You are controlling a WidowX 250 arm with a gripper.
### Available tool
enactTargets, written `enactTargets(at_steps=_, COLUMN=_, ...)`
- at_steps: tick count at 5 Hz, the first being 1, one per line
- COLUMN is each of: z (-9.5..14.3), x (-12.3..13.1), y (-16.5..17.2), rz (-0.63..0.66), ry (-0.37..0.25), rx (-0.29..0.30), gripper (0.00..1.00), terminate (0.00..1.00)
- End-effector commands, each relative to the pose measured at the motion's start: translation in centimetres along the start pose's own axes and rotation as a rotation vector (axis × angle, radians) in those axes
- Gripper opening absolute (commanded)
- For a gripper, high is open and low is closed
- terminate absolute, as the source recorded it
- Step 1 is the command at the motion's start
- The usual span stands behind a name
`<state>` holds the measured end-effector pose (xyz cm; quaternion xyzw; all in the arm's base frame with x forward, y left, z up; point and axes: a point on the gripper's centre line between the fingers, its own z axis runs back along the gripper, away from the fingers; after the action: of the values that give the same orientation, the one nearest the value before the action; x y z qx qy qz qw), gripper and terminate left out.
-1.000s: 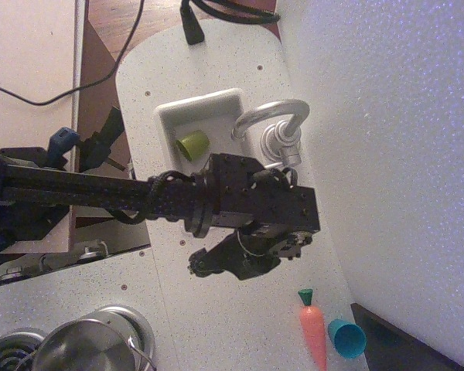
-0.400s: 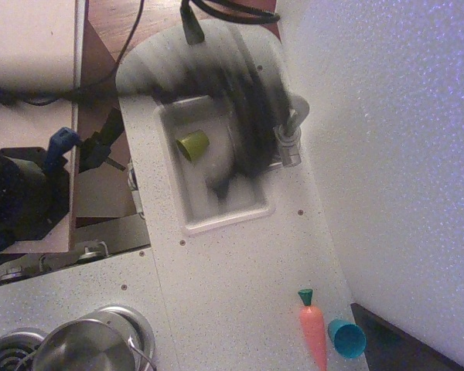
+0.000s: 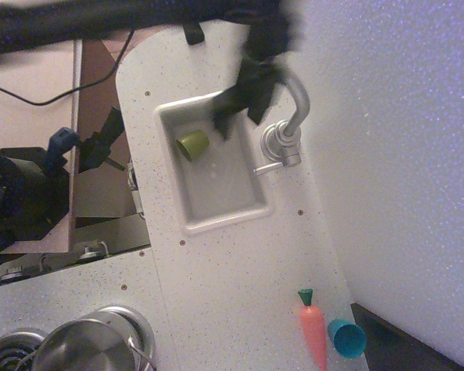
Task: Turn faucet left
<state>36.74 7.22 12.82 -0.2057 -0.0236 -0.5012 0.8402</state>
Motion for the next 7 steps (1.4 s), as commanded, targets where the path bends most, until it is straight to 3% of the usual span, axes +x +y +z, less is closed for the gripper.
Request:
enactTargets(at_steps=1, z=-1.9, x=4.3, y=-0.5, rz=-0.079, ry=0.098, rx=-0.029, gripper=1.00, terminate=0.00)
enactTargets(at_steps=2, z=-3.5, x=4.2, y=-1.1, rz=-0.077, ry=0.124, rx=-0.053, gripper=1.00, terminate=0.00)
enactTargets(at_steps=3, z=-3.8, x=6.2, y=-4.2, rz=-0.103, ry=0.158, rx=-0.066, gripper=1.00, terminate=0.00)
enactTargets(at_steps=4, z=-4.8, x=9.1, y=-8.8, rz=-0.110, ry=0.245, rx=-0.138, gripper=1.00, terminate=0.00)
enactTargets(at_steps=5, z=-4.0, x=12.3, y=-15.2, rz=-0.317, ry=0.415, rx=-0.116, gripper=1.00, terminate=0.00)
enactTargets(at_steps=7, z=-4.0, x=12.3, y=-15.2, rz=-0.317, ry=0.415, rx=-0.116, gripper=1.00, terminate=0.00)
